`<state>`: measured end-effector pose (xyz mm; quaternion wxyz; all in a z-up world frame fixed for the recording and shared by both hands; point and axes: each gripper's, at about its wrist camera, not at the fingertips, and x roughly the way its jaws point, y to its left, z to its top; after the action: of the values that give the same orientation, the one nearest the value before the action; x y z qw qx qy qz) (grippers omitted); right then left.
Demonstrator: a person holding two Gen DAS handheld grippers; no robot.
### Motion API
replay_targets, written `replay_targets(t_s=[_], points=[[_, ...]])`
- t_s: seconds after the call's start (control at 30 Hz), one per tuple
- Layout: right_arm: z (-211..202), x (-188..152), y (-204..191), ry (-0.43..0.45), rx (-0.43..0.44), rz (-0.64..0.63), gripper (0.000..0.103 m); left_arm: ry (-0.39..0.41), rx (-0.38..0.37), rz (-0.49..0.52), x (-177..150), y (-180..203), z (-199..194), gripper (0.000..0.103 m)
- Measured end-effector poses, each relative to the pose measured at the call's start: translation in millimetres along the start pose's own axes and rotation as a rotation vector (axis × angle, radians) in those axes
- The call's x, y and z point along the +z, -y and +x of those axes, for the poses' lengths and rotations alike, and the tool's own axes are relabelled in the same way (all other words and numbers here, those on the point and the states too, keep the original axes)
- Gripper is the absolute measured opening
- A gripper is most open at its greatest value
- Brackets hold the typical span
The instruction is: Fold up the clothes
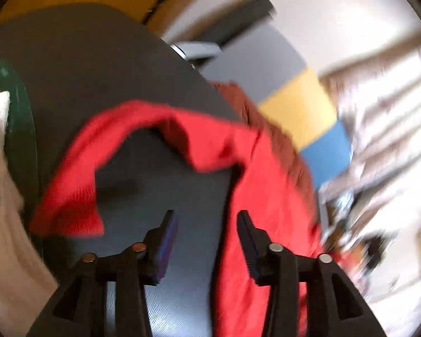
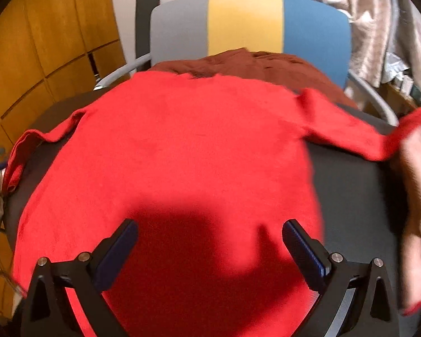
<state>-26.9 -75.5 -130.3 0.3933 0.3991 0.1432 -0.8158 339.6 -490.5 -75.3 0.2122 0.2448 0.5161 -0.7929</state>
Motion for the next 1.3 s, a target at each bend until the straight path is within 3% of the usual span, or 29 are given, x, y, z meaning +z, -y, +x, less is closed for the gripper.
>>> replay_targets(t_s=[0.13, 0.23, 0.37, 0.53, 0.6, 0.7, 0.8, 0.87, 0.97, 1.03, 1.1, 1.17, 1.3], points=[[30, 1, -24, -0.025, 0.018, -0.021, 0.103, -0.019, -0.087, -0.263, 38, -32, 11, 0.056], [38, -1, -25, -0.034, 0.015, -0.029, 0.103, -0.032, -0.093, -0.387, 50, -47, 25, 0.057], [37, -4, -19, -0.015, 0.048, -0.003, 0.103, -0.041, -0.059, -0.548, 60, -69, 50, 0.057], [39, -6, -23, -0.012, 0.029, -0.019, 0.103, 0.009, 0.098, -0.645, 73, -89, 66, 0.052], [37, -8, -22, -0.008, 0.035, -0.013, 0.103, 0.063, 0.185, -0.601, 84, -87, 66, 0.024], [37, -9, -22, -0.008, 0.035, -0.013, 0.103, 0.148, 0.308, -0.295, 108, -45, 55, 0.014], [38, -9, -23, -0.01, 0.033, -0.016, 0.103, 0.245, 0.447, 0.041, 118, 1, 41, 0.014], [38, -8, -22, -0.011, 0.031, -0.018, 0.103, 0.237, 0.556, 0.233, 119, 24, 46, 0.015], [39, -8, -23, -0.013, 0.025, -0.022, 0.103, 0.127, 0.767, 0.29, 130, 18, 74, 0.024], [39, -8, -22, -0.013, 0.026, -0.022, 0.103, 0.018, 0.874, 0.149, 140, -13, 84, 0.025], [39, -9, -22, -0.012, 0.027, -0.022, 0.103, 0.013, 0.859, -0.053, 144, -40, 76, 0.026], [39, -9, -22, -0.012, 0.026, -0.022, 0.103, 0.048, 0.852, -0.133, 141, -45, 67, 0.027], [40, -9, -21, -0.015, 0.02, -0.027, 0.103, 0.161, 0.868, -0.073, 117, -19, 54, 0.028]])
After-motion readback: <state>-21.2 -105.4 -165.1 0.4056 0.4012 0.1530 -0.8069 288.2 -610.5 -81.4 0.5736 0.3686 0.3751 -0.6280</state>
